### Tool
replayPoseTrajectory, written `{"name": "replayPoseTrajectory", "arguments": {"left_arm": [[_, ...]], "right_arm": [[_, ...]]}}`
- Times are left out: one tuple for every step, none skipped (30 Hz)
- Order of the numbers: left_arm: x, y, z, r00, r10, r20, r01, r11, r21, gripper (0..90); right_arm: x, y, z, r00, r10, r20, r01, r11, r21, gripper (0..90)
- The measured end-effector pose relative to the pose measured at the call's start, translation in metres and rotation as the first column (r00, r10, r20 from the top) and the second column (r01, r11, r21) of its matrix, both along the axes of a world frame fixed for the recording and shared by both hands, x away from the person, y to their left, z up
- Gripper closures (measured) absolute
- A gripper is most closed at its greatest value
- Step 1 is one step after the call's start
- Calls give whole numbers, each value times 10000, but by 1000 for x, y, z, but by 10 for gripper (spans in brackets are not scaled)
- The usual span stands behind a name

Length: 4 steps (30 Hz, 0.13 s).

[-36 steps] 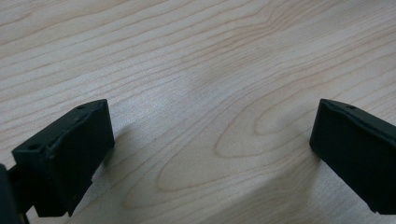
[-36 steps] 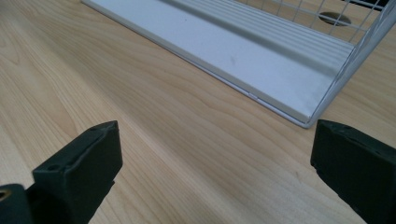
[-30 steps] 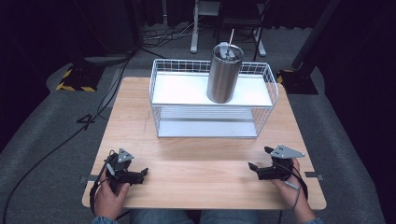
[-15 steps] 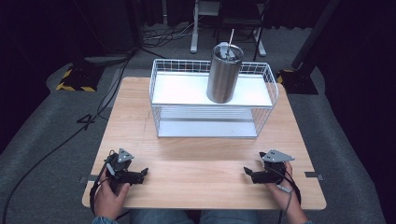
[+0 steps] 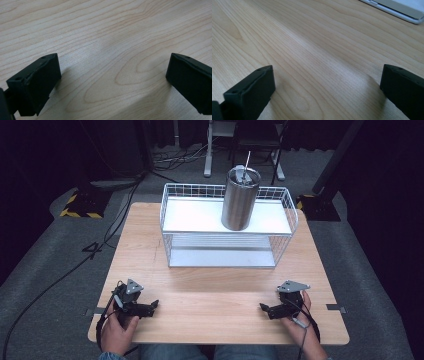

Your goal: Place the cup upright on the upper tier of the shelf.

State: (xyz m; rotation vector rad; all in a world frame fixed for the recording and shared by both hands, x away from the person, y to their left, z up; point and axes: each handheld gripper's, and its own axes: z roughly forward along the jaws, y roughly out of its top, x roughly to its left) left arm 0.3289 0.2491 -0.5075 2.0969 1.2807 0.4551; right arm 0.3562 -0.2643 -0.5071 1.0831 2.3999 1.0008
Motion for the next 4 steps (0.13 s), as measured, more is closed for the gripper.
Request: {"name": "replayPoseTrajectory", "arguments": {"left_arm": [[0, 0, 0, 10000, 1, -2, -1, 10000, 0, 1], [0, 0, 0, 10000, -1, -3, 1, 10000, 2, 1], [0, 0, 0, 10000, 1, -3, -1, 10000, 1, 1], [0, 0, 0, 10000, 1, -3, -1, 10000, 1, 1]], "right_arm": [[0, 0, 0, 10000, 4, 0, -4, 10000, 1, 1], [0, 0, 0, 10000, 1, -2, -1, 10000, 4, 1], [0, 0, 0, 10000, 3, 0, -3, 10000, 0, 1], [0, 0, 0, 10000, -2, 0, 2, 10000, -9, 1]]}}
